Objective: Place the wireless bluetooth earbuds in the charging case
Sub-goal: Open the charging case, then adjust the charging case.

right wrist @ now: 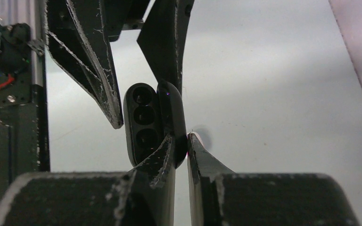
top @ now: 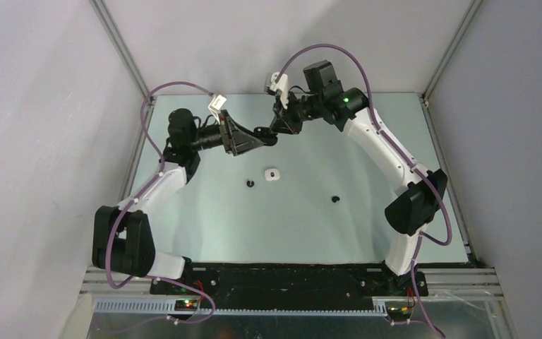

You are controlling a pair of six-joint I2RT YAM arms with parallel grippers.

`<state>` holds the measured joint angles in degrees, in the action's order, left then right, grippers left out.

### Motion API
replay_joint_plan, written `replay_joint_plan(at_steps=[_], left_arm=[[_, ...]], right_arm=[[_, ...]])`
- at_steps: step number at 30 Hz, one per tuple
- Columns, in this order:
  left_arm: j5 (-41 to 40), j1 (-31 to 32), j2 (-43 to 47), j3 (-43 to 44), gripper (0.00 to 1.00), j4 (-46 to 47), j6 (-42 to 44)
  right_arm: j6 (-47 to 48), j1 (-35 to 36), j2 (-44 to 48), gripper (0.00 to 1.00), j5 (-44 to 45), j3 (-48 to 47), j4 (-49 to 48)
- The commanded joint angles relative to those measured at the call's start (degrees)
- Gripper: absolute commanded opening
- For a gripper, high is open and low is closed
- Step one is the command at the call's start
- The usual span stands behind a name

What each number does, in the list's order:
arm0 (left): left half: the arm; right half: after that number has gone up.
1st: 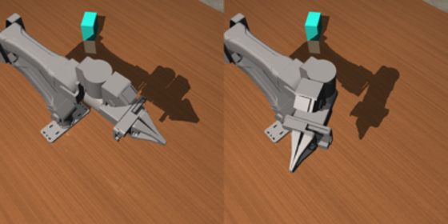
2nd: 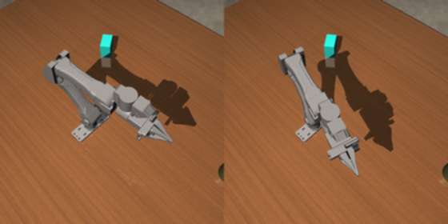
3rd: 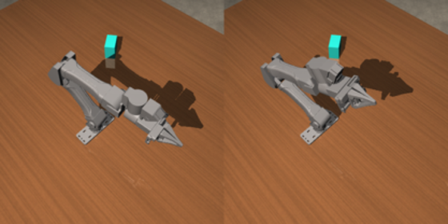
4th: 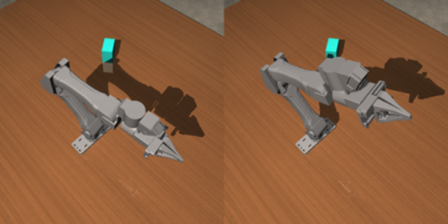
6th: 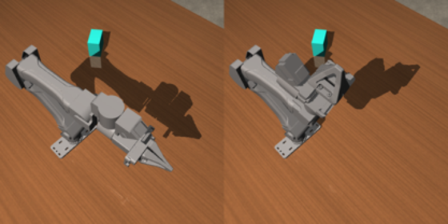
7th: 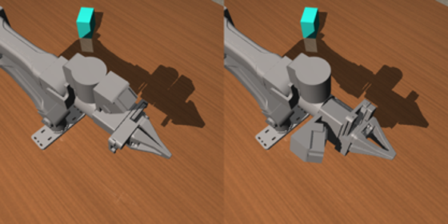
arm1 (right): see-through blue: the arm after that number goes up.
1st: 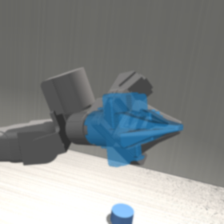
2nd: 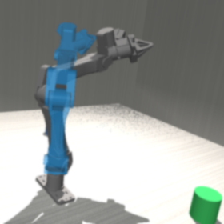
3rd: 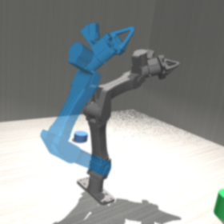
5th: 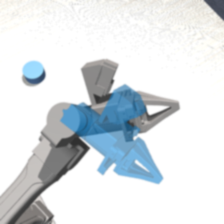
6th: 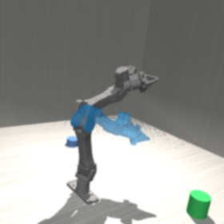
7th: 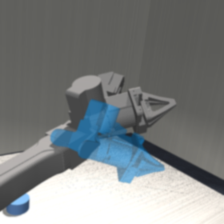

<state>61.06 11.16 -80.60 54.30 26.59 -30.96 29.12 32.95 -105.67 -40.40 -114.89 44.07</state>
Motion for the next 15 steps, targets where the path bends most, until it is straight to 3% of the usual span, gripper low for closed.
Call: replay_joint_plan(at_steps=[1,7,15], left_arm=[[-0.3,-0.8,4.1,3.0,0.63,-8.6,6.6],[2.0,-2.8,6.3,7.0,0.71,-19.3,10.0],[2.3,-2.8,1.8,14.7,0.69,-33.1,11.0]], right_arm=[[7.3,0.3,2.9,0.00,4.4,-2.2,0.8],[15.2,0.9,6.8,0.00,5.7,3.6,-2.2],[29.9,4.8,19.0,0.00,7.3,26.8,-19.0]])
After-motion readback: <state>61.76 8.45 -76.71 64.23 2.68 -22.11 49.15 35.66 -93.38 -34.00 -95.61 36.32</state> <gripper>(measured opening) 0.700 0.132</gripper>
